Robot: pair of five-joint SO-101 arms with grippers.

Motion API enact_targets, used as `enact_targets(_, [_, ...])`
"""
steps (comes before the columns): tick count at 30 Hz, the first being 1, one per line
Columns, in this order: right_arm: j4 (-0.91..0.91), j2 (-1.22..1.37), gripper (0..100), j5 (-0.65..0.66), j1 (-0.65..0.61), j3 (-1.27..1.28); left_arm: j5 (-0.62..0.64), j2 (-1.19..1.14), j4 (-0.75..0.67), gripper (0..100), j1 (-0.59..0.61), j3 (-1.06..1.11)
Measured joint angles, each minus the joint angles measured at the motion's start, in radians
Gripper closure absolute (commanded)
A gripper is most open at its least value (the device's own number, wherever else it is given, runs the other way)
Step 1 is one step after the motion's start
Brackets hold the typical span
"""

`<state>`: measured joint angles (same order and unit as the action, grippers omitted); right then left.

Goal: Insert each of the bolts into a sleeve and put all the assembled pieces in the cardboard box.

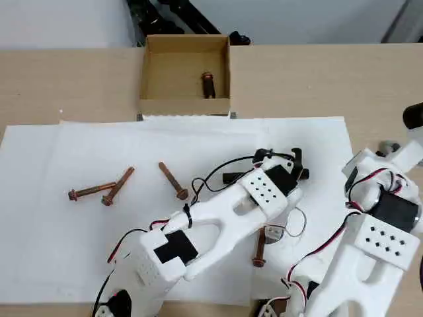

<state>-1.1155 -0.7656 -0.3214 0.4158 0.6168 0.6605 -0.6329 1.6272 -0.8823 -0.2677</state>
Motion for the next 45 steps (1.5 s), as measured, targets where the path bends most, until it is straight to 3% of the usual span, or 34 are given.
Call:
enact_targets(6, [0.0, 0.0, 99.6, 0.0, 0.0, 0.0, 0.0, -0.005, 0.0, 82, 0.0, -0.002])
enact_targets(12, [0.0, 0.0, 99.6, 0.0, 0.0, 0.0, -0.002, -0.005, -0.015, 96, -0.014, -0.005])
enact_targets(28, [0.0, 0.0, 99.6, 0.0, 0.0, 0.0, -0.002, -0.015, -0.018, 99, -0.028, -0.058])
enact_targets(39, [0.0, 0.0, 99.6, 0.0, 0.0, 0.0, -0.086, 0.144, 0.044, 99, -0.008, -0.078])
enact_targets(45, [0.0, 0.0, 99.6, 0.0, 0.0, 0.0, -0.23, 0.269, 0.101, 99, 0.014, -0.078])
